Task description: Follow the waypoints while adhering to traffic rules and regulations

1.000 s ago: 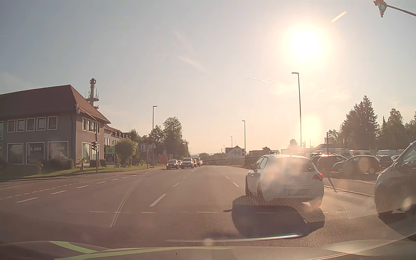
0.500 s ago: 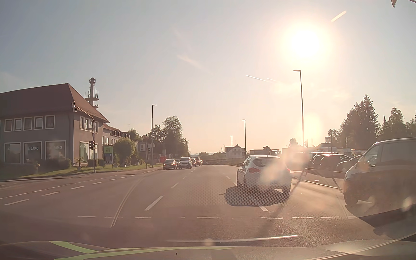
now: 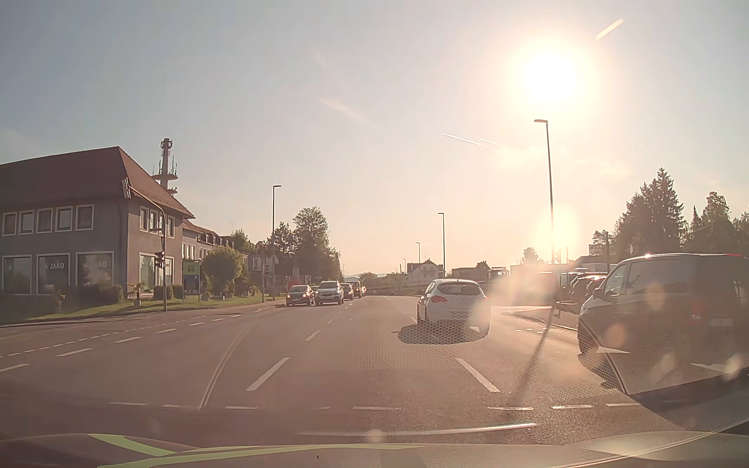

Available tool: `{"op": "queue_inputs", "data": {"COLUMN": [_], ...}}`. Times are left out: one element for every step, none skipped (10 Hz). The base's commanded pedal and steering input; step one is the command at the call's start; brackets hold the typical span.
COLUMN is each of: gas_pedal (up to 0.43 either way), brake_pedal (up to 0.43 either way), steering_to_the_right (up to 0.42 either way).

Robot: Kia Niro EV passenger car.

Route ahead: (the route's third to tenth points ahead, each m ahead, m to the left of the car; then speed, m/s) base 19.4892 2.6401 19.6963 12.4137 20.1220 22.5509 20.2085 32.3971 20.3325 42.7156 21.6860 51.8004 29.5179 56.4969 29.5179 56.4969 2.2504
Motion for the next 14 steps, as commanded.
{"op": "queue_inputs", "data": {"gas_pedal": [0.118,0.118,0.118,0.118,0.079,0.0,0.0,0.0,0.0,0.0,0.0,0.0,0.0,0.0], "brake_pedal": [0.0,0.0,0.0,0.0,0.0,0.0,0.0,0.0,0.0,0.0,0.0,0.0,0.0,0.0], "steering_to_the_right": [-0.008,-0.008,-0.008,-0.006,-0.005,-0.004,-0.004,-0.002,0.0,0.003,0.005,0.005,0.005,0.003]}}
